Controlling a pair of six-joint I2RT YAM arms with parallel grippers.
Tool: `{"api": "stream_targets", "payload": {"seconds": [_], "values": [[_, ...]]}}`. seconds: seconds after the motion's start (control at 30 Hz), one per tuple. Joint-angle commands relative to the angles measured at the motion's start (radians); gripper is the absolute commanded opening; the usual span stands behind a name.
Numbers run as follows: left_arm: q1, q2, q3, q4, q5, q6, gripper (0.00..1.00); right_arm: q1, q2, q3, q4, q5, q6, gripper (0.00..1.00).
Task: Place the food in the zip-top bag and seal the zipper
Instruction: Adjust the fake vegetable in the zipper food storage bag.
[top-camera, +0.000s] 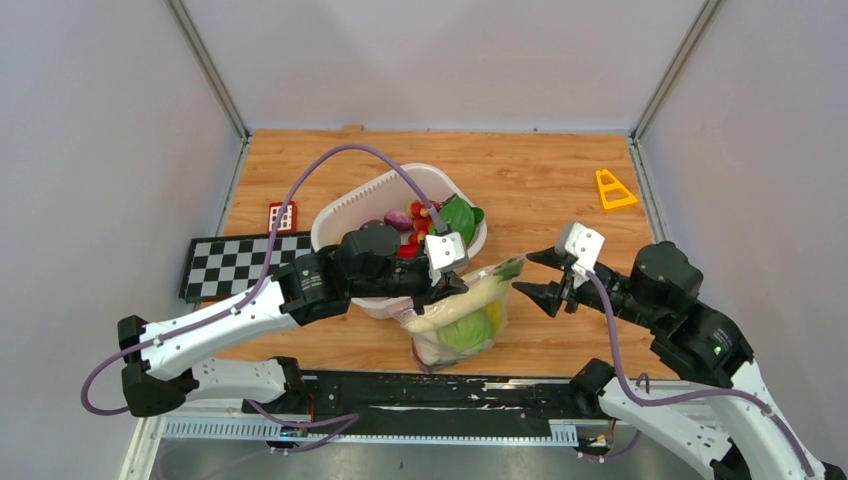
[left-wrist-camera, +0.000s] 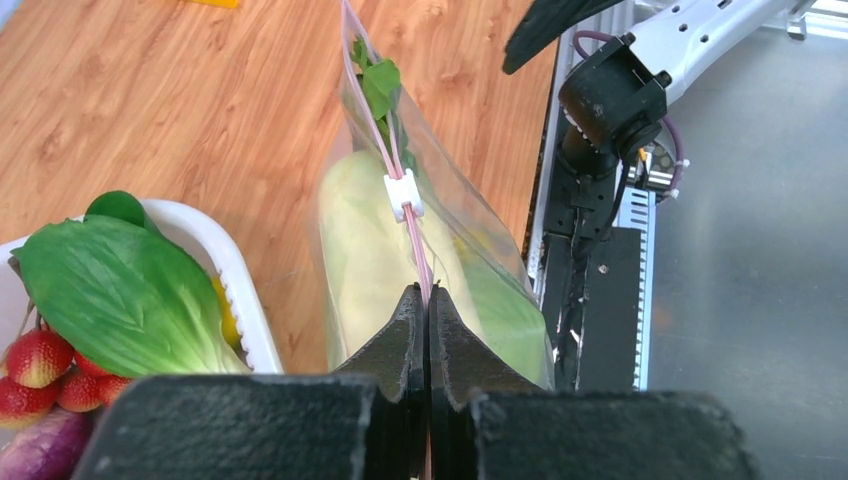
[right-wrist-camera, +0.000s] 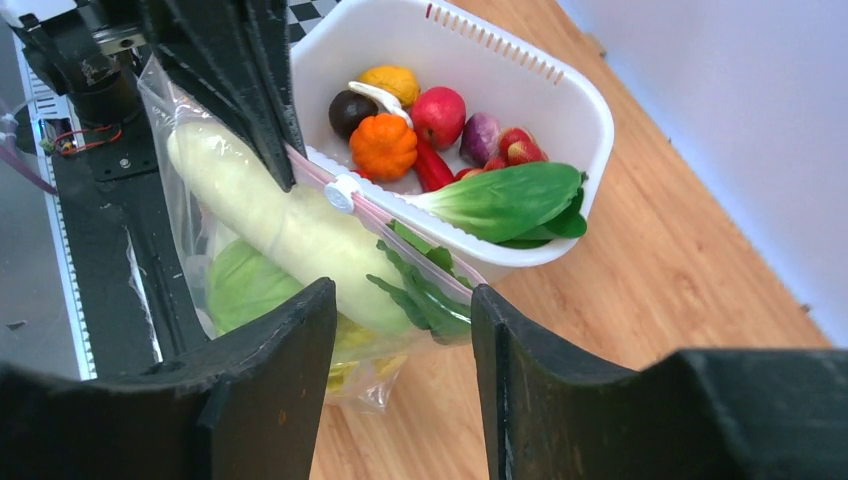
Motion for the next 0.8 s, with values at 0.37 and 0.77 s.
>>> {"api": "stream_targets", "payload": {"seconds": [0.37, 0.77], "values": [[-0.004, 0.007, 0.08, 0.034, 0.049, 0.034, 0.0, -0.002, -0.001, -0.138, 0.051, -0.131, -0.263, 0.53], [-0.003, 0.044, 0.119, 0.009, 0.145, 0.047, 0.0, -0.002, -0.048, -0.211, 0.2, -0.108, -0.297, 0.6]]}}
